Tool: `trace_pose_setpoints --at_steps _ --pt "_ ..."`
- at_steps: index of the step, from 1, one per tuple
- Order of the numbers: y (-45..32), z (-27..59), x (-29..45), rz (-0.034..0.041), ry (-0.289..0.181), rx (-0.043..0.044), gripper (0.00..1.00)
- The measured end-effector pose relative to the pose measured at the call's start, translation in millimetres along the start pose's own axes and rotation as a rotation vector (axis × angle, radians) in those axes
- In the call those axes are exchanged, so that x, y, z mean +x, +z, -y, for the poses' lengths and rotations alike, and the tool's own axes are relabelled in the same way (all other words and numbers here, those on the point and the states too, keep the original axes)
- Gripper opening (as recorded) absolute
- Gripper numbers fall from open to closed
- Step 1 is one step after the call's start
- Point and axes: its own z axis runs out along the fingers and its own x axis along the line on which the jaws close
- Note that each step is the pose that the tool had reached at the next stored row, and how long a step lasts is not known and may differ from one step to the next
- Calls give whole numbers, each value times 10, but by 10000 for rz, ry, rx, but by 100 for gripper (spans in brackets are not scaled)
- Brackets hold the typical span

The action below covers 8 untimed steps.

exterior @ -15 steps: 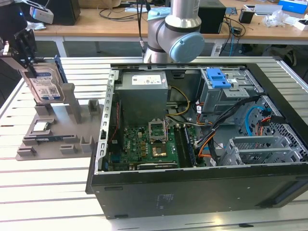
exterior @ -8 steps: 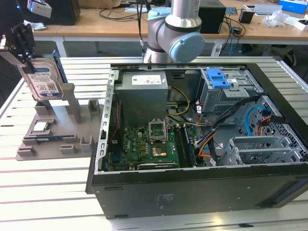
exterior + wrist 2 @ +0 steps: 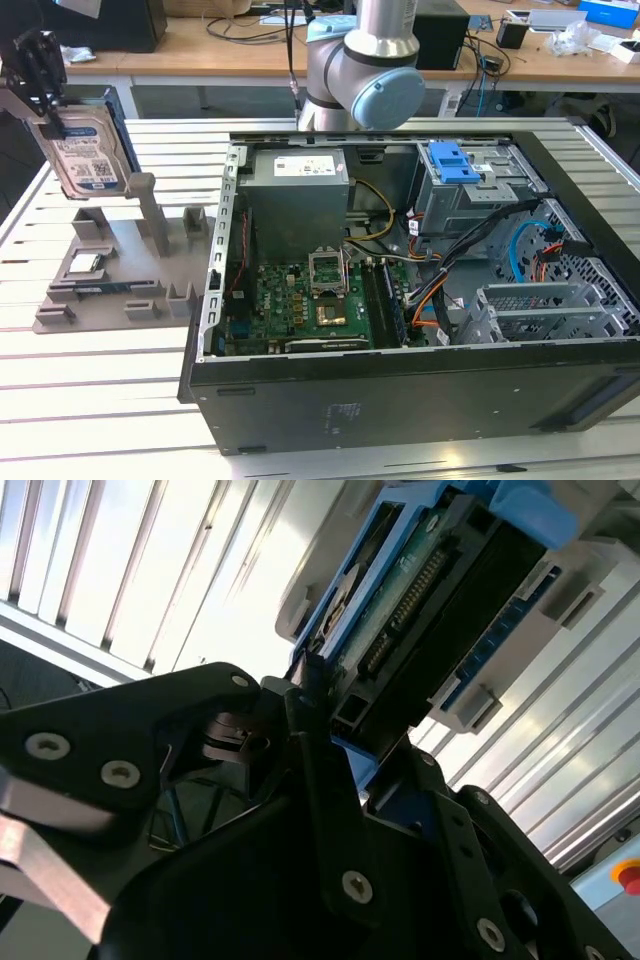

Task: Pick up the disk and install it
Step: 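Pick up the disk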

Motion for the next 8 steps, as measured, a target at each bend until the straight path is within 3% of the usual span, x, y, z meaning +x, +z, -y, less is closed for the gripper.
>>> trace_pose_setpoints --at_steps 8 --pt "-270 1 -7 0 0 1 37"
